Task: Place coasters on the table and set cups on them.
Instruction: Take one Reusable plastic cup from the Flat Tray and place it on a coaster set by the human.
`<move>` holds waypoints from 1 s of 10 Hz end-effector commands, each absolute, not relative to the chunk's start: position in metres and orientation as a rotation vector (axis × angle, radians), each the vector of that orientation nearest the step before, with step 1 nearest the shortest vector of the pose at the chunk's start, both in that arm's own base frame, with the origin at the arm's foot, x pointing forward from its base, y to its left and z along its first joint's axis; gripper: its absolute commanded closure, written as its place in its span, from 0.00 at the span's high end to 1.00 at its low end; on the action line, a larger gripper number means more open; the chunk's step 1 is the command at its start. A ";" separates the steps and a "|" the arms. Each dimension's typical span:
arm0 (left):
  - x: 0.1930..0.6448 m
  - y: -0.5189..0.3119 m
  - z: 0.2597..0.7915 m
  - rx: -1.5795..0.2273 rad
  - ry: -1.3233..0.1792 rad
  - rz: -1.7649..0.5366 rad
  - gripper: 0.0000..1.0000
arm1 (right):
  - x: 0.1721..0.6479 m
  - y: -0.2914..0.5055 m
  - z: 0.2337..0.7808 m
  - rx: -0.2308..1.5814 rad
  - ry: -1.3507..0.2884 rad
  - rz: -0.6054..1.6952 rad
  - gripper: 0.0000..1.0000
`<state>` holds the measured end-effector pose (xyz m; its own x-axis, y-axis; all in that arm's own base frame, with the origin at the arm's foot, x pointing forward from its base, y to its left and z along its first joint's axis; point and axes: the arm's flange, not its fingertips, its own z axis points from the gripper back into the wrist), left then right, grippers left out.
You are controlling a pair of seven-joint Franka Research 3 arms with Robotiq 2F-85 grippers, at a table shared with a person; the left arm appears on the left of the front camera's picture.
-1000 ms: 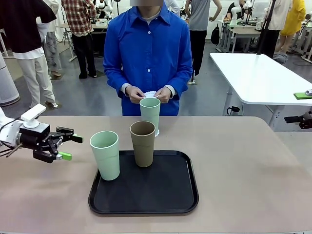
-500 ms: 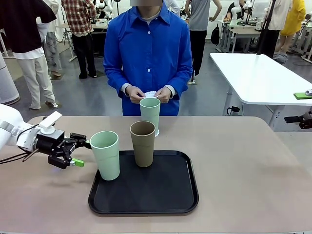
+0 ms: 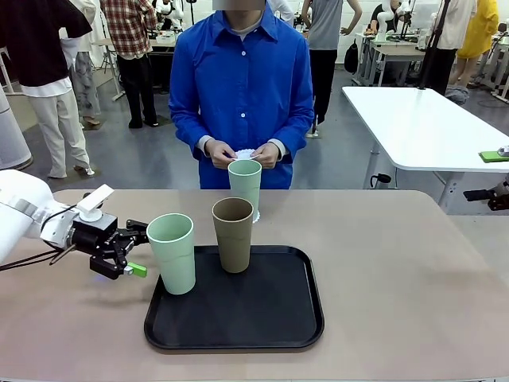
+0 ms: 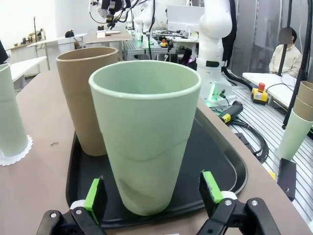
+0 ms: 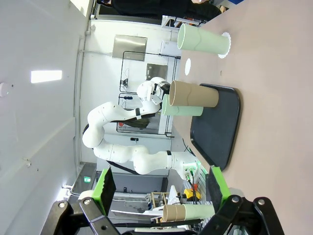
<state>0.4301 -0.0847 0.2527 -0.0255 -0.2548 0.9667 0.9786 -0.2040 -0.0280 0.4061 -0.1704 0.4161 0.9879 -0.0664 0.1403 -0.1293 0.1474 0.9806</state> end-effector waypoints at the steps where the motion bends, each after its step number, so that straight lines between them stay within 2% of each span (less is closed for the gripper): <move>1: 0.426 -0.096 0.253 -1.181 -0.919 -1.499 1.00 | 0.404 -0.170 0.417 1.430 -0.167 0.051 1.00; 10: 0.422 -0.118 0.252 -1.282 -0.882 -1.605 1.00 | 0.404 -0.170 0.417 1.430 -0.167 0.051 1.00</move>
<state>0.4186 -0.1187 0.2556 -0.0509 -0.2108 0.9762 0.9418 -0.3353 -0.0233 0.4061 -0.1704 0.4161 0.9879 -0.0664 0.1403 -0.1293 0.1474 0.9806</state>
